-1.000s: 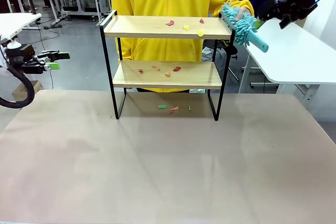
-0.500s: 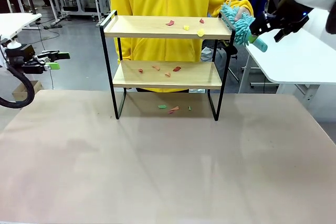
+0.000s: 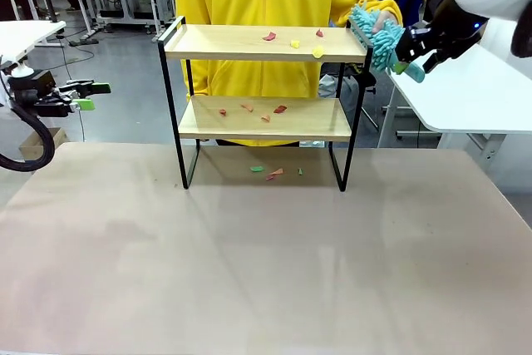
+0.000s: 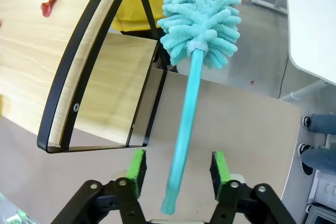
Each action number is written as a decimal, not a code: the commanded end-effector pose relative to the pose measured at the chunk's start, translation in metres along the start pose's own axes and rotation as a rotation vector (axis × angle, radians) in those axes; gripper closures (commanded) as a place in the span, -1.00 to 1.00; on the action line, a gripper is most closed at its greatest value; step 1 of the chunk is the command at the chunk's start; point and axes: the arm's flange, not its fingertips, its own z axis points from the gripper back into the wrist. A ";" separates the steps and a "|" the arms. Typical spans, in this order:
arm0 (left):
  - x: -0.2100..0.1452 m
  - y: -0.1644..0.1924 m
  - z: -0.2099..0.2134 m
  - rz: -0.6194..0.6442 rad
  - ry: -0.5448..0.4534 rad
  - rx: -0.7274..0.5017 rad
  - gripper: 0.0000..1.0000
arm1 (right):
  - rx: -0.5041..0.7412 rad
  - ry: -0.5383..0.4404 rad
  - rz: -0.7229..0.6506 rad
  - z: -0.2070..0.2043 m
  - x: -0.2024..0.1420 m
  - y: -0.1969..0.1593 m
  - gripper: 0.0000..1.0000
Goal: Clean the shelf.
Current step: Pick up the Duster handed by the human.
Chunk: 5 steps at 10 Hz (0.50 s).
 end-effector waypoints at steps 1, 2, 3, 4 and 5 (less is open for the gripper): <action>0.002 -0.001 0.000 -0.015 -0.001 0.001 -1.00 | -0.044 0.001 -0.031 0.000 0.003 0.006 1.00; 0.002 -0.001 0.000 -0.015 -0.001 0.001 -1.00 | -0.053 0.007 -0.030 -0.001 0.003 0.006 1.00; 0.002 -0.001 0.000 -0.015 -0.001 0.001 -1.00 | -0.058 0.013 -0.034 -0.002 0.004 0.006 1.00; 0.002 -0.001 0.000 -0.015 -0.001 0.001 -1.00 | -0.061 0.018 -0.035 -0.004 0.003 0.006 1.00; 0.002 -0.001 0.000 -0.015 -0.001 0.001 -1.00 | -0.070 0.021 -0.038 -0.003 0.003 0.006 1.00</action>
